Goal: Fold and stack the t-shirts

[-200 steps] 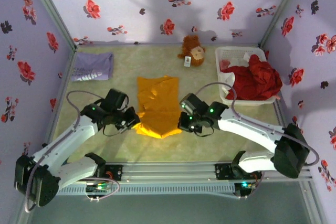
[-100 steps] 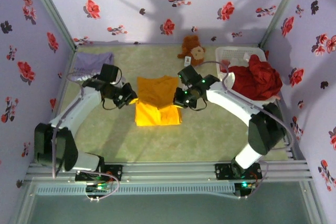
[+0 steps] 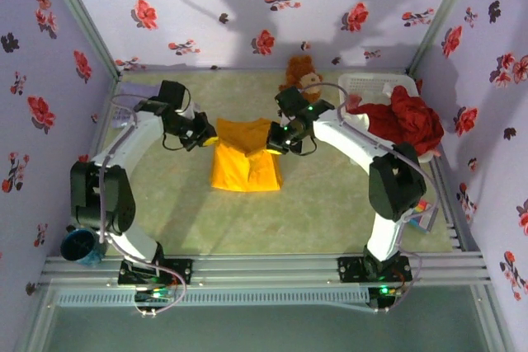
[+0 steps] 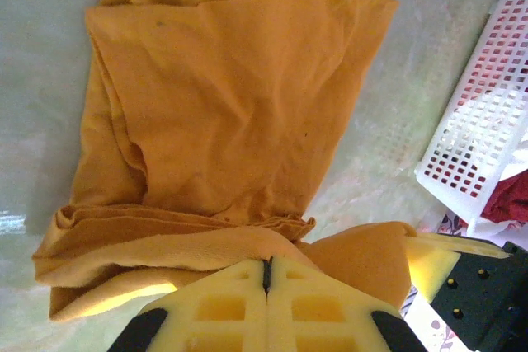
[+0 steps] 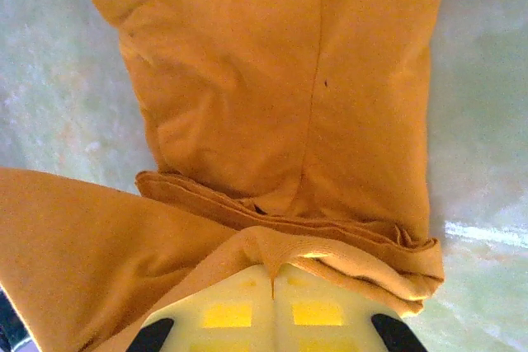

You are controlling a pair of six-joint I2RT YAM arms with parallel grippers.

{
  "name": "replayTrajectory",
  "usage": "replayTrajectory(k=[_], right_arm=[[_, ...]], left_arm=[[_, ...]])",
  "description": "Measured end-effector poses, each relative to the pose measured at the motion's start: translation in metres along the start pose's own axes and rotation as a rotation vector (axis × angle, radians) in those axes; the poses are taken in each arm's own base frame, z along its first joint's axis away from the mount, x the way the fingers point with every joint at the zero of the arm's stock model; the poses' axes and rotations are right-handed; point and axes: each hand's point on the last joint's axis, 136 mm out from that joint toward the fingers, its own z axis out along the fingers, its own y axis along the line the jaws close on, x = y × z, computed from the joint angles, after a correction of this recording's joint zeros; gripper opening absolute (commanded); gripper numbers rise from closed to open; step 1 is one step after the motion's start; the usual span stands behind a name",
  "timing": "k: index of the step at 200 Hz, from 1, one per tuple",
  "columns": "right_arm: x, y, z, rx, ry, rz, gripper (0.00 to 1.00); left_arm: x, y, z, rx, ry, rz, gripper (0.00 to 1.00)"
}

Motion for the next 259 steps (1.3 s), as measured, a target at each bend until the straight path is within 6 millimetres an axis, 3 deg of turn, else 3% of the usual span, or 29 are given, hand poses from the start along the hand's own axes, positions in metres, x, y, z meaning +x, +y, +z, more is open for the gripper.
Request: replayTrajectory(k=[101,186,259], right_arm=[[-0.037,-0.002,-0.001,-0.021,-0.051,0.039,0.0],[-0.073,0.006,-0.004,-0.072,-0.185,0.063,0.0],[-0.1,-0.006,0.003,-0.073,-0.249,0.107,0.0]], left_arm=[[-0.043,-0.008,0.008,0.023,0.009,-0.003,0.0],[-0.074,-0.031,0.01,0.059,-0.017,0.027,0.0],[-0.102,-0.011,0.035,0.035,0.008,-0.012,0.0]])
